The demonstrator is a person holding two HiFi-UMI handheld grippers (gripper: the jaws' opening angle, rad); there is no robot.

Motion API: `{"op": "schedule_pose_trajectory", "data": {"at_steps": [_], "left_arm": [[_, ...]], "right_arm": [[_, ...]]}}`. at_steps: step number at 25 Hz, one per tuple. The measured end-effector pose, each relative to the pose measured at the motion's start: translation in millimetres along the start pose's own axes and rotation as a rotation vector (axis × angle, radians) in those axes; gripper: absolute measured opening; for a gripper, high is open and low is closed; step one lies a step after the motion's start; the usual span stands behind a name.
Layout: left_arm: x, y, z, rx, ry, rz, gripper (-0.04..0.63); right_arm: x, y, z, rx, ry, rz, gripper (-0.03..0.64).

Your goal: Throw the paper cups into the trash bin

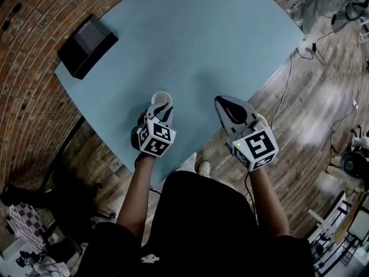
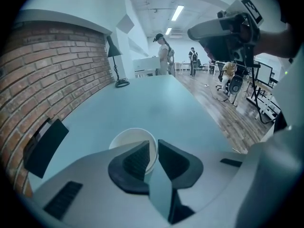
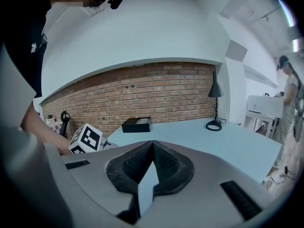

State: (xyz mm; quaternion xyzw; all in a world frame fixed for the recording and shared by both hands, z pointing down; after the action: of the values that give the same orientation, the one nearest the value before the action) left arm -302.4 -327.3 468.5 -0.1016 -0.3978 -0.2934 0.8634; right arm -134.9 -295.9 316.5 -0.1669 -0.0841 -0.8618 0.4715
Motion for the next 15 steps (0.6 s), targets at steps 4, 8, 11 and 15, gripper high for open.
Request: {"op": "schedule_pose_trajectory", "data": {"at_steps": [4, 8, 11, 15], "left_arm": [[-1, -2, 0, 0.022, -0.01, 0.005, 0.037], [-3, -5, -1, 0.019, -0.009, 0.015, 0.032], [-7, -7, -5, 0.021, 0.01, 0.029, 0.031], [-12, -8, -11, 0.034, 0.033, 0.057, 0.031]], "right_arm": [[6, -2, -1, 0.008, -0.007, 0.003, 0.005], [10, -1, 1, 0.009, -0.021, 0.016, 0.005], [14, 0, 1, 0.013, -0.027, 0.033, 0.005], [13, -1, -2, 0.026, -0.013, 0.057, 0.005]]}}
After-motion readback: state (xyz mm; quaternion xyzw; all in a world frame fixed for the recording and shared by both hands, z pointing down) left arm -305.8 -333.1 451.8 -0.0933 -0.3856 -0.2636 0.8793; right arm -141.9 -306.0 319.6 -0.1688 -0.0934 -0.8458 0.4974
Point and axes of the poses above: the fingertips, and each gripper's own axes: x forward along the fingers, y to its right, z out of its underside, the point moved 5 cm from there along -x, backward along the fingers, and after that the axes turned 5 degrees about -x, right-handed, at the moved point
